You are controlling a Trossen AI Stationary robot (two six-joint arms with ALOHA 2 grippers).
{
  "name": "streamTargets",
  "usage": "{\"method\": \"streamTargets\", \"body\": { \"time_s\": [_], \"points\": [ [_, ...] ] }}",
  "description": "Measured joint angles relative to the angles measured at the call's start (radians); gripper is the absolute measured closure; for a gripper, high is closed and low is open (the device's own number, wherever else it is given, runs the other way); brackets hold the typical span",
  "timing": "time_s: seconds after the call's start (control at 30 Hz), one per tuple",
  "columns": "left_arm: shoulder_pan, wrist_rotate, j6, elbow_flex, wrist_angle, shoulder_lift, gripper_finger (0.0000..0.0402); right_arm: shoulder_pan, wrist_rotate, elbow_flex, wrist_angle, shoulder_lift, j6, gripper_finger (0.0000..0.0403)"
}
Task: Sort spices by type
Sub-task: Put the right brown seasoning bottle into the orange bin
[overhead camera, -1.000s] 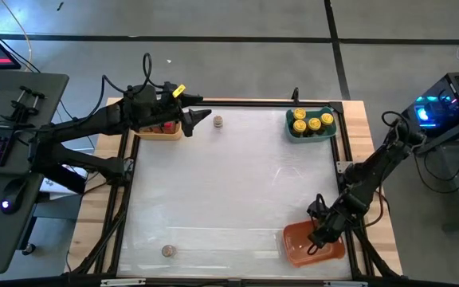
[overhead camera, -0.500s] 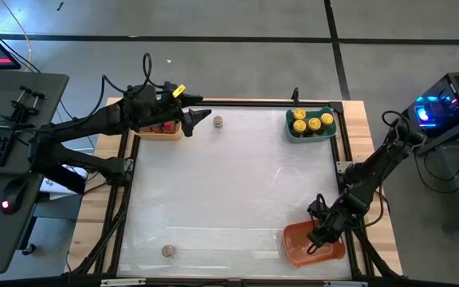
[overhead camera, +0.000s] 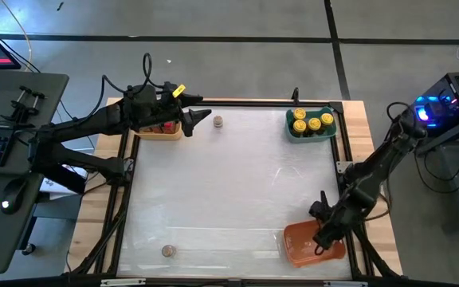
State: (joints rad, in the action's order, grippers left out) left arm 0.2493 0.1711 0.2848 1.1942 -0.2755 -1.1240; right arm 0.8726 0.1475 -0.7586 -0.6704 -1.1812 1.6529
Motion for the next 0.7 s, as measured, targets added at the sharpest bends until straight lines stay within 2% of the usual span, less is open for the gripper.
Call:
{"method": "streamTargets", "body": {
  "time_s": [0.13,0.23,0.4,0.53,0.6,0.7],
  "points": [
    [0.0,0.0,0.0,0.0,-0.001,0.0,0.0101,0.0,-0.013,-0.064,-0.027,0.062,-0.093,0.0187],
    [0.0,0.0,0.0,0.0,-0.008,0.0,0.0101,-0.016,-0.071,-0.123,-0.143,0.11,-0.098,0.0187],
    [0.0,0.0,0.0,0.0,-0.018,0.0,0.0101,-0.087,-0.325,-0.217,-0.379,0.162,0.004,0.0187],
    [0.0,0.0,0.0,0.0,-0.018,0.0,0.0101,-0.111,-0.544,-0.25,-0.461,0.169,0.118,0.0187],
    [0.0,0.0,0.0,0.0,-0.018,0.0,0.0101,-0.125,-0.568,-0.243,-0.471,0.167,0.15,0.0187],
    [0.0,0.0,0.0,0.0,-0.019,0.0,0.0101,-0.143,-0.529,-0.212,-0.465,0.158,0.214,0.0187]
  ]
}}
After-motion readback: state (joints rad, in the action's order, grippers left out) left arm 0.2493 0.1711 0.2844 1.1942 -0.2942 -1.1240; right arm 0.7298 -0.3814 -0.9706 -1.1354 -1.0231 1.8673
